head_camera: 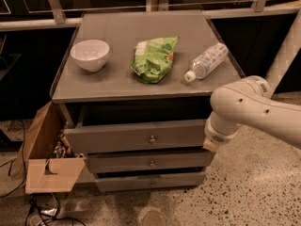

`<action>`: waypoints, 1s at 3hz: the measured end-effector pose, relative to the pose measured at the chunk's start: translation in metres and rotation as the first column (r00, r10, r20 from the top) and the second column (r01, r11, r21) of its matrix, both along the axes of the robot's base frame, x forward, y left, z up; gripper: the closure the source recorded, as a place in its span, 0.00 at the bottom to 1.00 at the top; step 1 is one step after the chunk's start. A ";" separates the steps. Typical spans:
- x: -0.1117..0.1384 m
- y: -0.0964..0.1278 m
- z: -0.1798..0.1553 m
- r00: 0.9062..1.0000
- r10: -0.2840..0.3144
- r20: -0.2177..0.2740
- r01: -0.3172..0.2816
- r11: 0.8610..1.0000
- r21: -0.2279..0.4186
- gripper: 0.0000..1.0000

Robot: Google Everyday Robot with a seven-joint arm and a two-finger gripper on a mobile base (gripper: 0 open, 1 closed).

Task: Close top drawer

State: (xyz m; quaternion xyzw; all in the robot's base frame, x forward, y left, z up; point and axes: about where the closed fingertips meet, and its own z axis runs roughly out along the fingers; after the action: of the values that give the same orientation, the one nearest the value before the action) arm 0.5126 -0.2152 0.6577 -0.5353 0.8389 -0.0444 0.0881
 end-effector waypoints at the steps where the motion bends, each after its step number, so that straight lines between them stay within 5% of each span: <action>1: 0.020 0.002 -0.004 0.999 -0.015 0.045 0.015 1.000 -0.012 1.00; 3: 0.053 0.009 -0.008 0.995 0.012 0.101 -0.006 0.998 -0.059 1.00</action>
Offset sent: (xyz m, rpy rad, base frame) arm 0.0598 0.0131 -0.0114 -0.0569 -0.1137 0.0093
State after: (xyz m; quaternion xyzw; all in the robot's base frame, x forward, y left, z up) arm 0.5659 -0.2061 0.6497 -0.5385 0.8292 -0.0955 0.1150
